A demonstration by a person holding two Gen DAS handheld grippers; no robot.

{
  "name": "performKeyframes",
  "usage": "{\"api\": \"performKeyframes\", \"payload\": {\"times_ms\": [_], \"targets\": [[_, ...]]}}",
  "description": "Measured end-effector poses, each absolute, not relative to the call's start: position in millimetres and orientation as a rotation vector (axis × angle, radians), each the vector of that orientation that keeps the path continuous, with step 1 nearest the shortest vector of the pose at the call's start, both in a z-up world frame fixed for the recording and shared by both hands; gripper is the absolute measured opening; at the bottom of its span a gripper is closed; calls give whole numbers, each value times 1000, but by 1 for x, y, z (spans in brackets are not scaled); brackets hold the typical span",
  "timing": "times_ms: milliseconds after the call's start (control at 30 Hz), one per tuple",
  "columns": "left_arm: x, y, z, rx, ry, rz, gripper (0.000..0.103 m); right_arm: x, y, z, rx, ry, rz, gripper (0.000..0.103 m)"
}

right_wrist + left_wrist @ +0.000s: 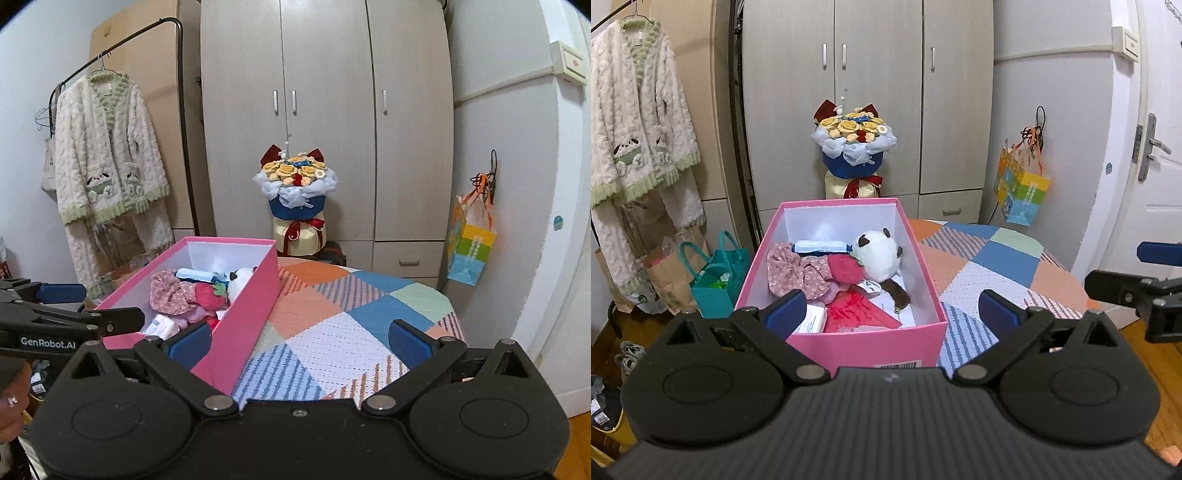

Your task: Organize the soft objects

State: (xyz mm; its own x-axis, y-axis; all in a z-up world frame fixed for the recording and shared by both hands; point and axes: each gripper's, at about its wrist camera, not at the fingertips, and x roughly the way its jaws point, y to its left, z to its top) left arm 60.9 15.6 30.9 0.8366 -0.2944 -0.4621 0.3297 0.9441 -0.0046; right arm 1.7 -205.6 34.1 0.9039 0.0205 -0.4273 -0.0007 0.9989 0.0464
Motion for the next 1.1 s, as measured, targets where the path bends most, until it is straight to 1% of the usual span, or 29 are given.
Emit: {"api": "performKeyframes", "payload": {"times_ms": [267, 800, 1100], "targets": [[55, 12, 19, 82, 469, -270, 101, -8, -203, 30, 35, 433, -16, 103], [57, 5, 7, 105, 467, -245, 101, 1, -201, 10, -47, 443, -134, 103], [52, 2, -4, 124, 411, -223, 101, -7, -203, 7, -37, 424, -146, 103]]}}
